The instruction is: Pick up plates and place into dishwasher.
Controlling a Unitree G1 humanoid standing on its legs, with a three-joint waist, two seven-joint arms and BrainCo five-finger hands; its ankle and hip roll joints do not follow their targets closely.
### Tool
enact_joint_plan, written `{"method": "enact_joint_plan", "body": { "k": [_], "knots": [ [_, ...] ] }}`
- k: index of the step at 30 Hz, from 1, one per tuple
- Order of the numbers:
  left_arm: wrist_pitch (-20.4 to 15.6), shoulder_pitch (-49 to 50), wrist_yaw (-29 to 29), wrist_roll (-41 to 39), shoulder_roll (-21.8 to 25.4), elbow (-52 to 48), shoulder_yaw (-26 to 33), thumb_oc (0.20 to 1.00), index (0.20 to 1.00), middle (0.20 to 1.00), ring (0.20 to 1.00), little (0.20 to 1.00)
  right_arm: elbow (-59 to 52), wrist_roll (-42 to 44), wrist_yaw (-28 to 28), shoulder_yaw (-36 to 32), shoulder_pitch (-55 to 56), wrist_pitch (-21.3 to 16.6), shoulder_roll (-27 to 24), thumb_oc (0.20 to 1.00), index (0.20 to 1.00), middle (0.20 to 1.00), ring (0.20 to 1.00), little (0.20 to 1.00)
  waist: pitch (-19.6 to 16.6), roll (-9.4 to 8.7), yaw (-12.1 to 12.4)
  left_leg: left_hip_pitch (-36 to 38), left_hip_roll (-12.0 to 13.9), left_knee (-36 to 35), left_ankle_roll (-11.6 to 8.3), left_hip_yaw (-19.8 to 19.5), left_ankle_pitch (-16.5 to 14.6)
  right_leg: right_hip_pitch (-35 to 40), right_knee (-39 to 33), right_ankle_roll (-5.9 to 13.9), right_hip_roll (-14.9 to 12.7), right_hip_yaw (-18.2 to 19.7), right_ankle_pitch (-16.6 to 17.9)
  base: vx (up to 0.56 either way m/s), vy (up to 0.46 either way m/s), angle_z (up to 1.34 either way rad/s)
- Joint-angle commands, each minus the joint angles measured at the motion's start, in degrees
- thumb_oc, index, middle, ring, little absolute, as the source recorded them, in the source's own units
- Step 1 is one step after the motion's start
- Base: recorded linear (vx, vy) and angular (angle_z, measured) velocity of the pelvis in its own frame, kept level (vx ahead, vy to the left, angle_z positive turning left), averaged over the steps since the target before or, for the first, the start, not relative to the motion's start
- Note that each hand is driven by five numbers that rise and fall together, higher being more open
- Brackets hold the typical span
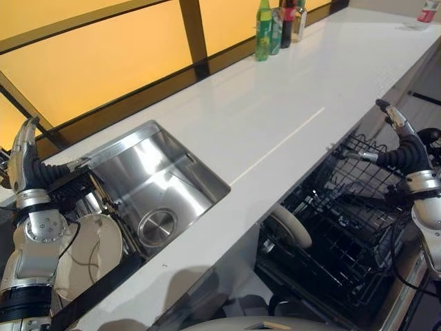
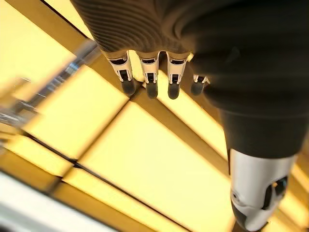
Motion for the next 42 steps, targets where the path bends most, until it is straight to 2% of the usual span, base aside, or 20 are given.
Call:
{"method": "enact_joint_plan", "body": {
  "k": [1, 5, 10, 12, 13, 15, 20, 22, 26, 31, 34, 38, 41, 42],
  "knots": [
    [1.51, 2.2, 5.66, 1.76, 7.24, -1.51, 3.69, 1.0, 1.0, 1.0, 1.0, 1.0, -2.74, 1.83, -2.02, 1.92, -3.11, -3.59, -0.35, 1.0, 1.0, 1.0, 1.0, 1.0, -4.09, -4.19, 2.21, -6.41, 1.54, -3.05, -1.73, -3.33, 9.64, 8.27, -6.3, 1.98, -1.64, 0.99, -2.79, 0.02, 0.08, 0.17],
    [2.18, 2.13, 5.14, 2.84, 7.42, -2.37, 5.13, 1.0, 1.0, 1.0, 1.0, 1.0, -3.0, 1.9, -2.42, 2.7, -3.14, -3.82, 0.25, 1.0, 1.0, 1.0, 1.0, 1.0, -4.44, -4.16, 3.39, -6.29, 0.64, -4.36, -1.68, -3.55, 8.85, 8.03, -5.91, 2.34, -2.72, -1.29, -2.88, 0.02, 0.057, 0.24],
    [1.46, 2.99, 1.14, 2.35, 7.37, -5.29, 6.58, 1.0, 1.0, 1.0, 1.0, 1.0, -3.41, 1.77, -3.38, 4.31, -4.5, -2.66, 0.72, 1.0, 1.0, 1.0, 1.0, 1.0, -4.76, -4.28, 5.68, -6.35, -0.72, -5.89, -1.54, -4.73, 7.63, 8.28, -5.73, 2.71, -3.9, -3.52, -3.01, 0.02, 0.025, 0.2],
    [1.52, 3.12, 1.02, 2.38, 7.32, -5.44, 6.73, 1.0, 1.0, 1.0, 1.0, 1.0, -3.44, 1.75, -3.39, 4.37, -4.54, -2.61, 0.74, 1.0, 1.0, 1.0, 1.0, 1.0, -4.77, -4.3, 5.54, -6.37, -0.77, -5.91, -1.53, -4.82, 7.65, 8.3, -5.74, 2.73, -3.94, -3.61, -3.03, 0.02, 0.01, 0.21],
    [0.55, 3.33, -3.94, 1.72, 7.25, -5.91, 6.0, 1.0, 1.0, 1.0, 1.0, 1.0, -3.81, 1.39, -3.44, 5.21, -5.11, -1.86, 1.22, 1.0, 1.0, 1.0, 1.0, 1.0, -4.77, -4.27, 6.65, -6.53, -1.25, -6.4, -1.52, -5.38, 7.34, 8.49, -5.78, 2.92, -4.18, -4.24, -2.95, 0.05, 0.018, 0.2],
    [0.9, 3.97, -9.87, 2.69, 7.12, -7.34, 5.18, 1.0, 1.0, 1.0, 1.0, 1.0, -4.33, 1.15, -3.73, 5.47, -5.05, -1.2, 1.4, 1.0, 1.0, 1.0, 1.0, 1.0, -4.64, -4.15, 7.32, -6.9, -1.67, -6.6, -1.5, -6.02, 7.12, 8.74, -5.86, 3.07, -4.38, -4.72, -2.94, 0.06, 0.026, 0.32],
    [1.37, 2.78, -18.86, 0.17, 7.76, -3.06, -0.57, 1.0, 1.0, 1.0, 1.0, 1.0, -4.03, 1.48, -3.3, 7.25, -6.25, -0.72, 1.29, 1.0, 1.0, 1.0, 1.0, 1.0, -4.06, -3.45, 7.41, -7.29, -2.36, -6.57, -1.23, -6.74, 6.87, 8.89, -5.51, 3.58, -4.62, -4.82, -2.96, 0.05, 0.05, 0.24],
    [0.36, 1.35, -19.41, -2.24, 7.81, -1.16, -2.52, 1.0, 1.0, 1.0, 1.0, 1.0, -3.73, 1.72, -3.36, 8.0, -6.83, -0.16, 0.72, 1.0, 1.0, 1.0, 1.0, 1.0, -3.83, -3.36, 7.21, -7.12, -2.63, -6.78, -1.09, -6.72, 6.86, 9.0, -5.51, 3.77, -4.71, -4.77, -2.94, 0.08, 0.072, 0.05],
    [-5.28, -0.44, -18.18, -3.35, 7.39, 2.34, -4.82, 1.0, 1.0, 1.0, 1.0, 1.0, -2.87, 1.64, -2.82, 8.52, -6.09, -0.66, 0.86, 1.0, 1.0, 1.0, 1.0, 1.0, -3.63, -3.29, 6.7, -6.94, -2.95, -6.79, -0.89, -6.37, 6.63, 9.14, -5.82, 4.22, -5.19, -4.58, -2.59, 0.1, 0.064, 0.02],
    [-12.06, -1.3, -19.34, -2.87, 7.14, 2.55, -6.89, 1.0, 1.0, 1.0, 1.0, 1.0, -3.06, 1.99, -2.84, 8.04, -4.01, -1.34, 0.95, 1.0, 1.0, 1.0, 1.0, 1.0, -2.99, -3.32, 5.88, -6.72, -3.19, -6.7, -0.58, -5.56, 6.22, 8.72, -5.81, 4.71, -5.87, -4.19, -2.14, 0.09, 0.047, -0.03],
    [-13.72, -1.97, -17.88, 0.62, 8.0, 3.1, -8.9, 1.0, 1.0, 1.0, 1.0, 1.0, -2.84, 2.11, -2.84, 8.03, -3.5, -1.54, 0.7, 1.0, 1.0, 1.0, 1.0, 1.0, -2.38, -3.21, 5.19, -6.54, -3.45, -6.43, -0.39, -5.18, 5.79, 8.23, -5.58, 5.08, -6.38, -3.89, -1.85, 0.07, 0.047, -0.01],
    [-16.06, -3.47, -12.6, 5.78, 10.74, 5.31, -11.66, 1.0, 1.0, 1.0, 1.0, 1.0, -2.39, 3.44, -2.7, 7.94, -2.82, -1.69, -0.59, 1.0, 1.0, 1.0, 1.0, 1.0, -2.0, -3.25, 4.04, -6.14, -3.95, -6.14, -0.12, -4.33, 5.19, 7.87, -5.66, 5.69, -7.15, -3.18, -1.38, 0.1, 0.052, -0.01],
    [-16.24, -4.37, -11.15, 7.15, 11.45, 5.73, -12.97, 1.0, 1.0, 1.0, 1.0, 1.0, -1.91, 3.92, -2.66, 7.78, -2.56, -2.08, -0.92, 1.0, 1.0, 1.0, 1.0, 1.0, -1.93, -3.24, 3.83, -5.97, -4.12, -6.15, -0.02, -4.12, 5.07, 7.8, -5.71, 5.92, -7.39, -3.03, -1.19, 0.07, 0.024, -0.02],
    [-16.44, -5.09, -9.35, 10.66, 12.42, 5.77, -14.44, 1.0, 1.0, 1.0, 1.0, 1.0, -1.77, 4.08, -2.89, 7.92, -2.26, -2.27, -1.12, 1.0, 1.0, 1.0, 1.0, 1.0, -1.67, -3.11, 3.34, -5.94, -4.34, -6.07, 0.14, -3.89, 4.87, 7.51, -5.64, 6.22, -7.83, -2.88, -0.94, 0.09, 0.027, -0.02]
  ]
}}
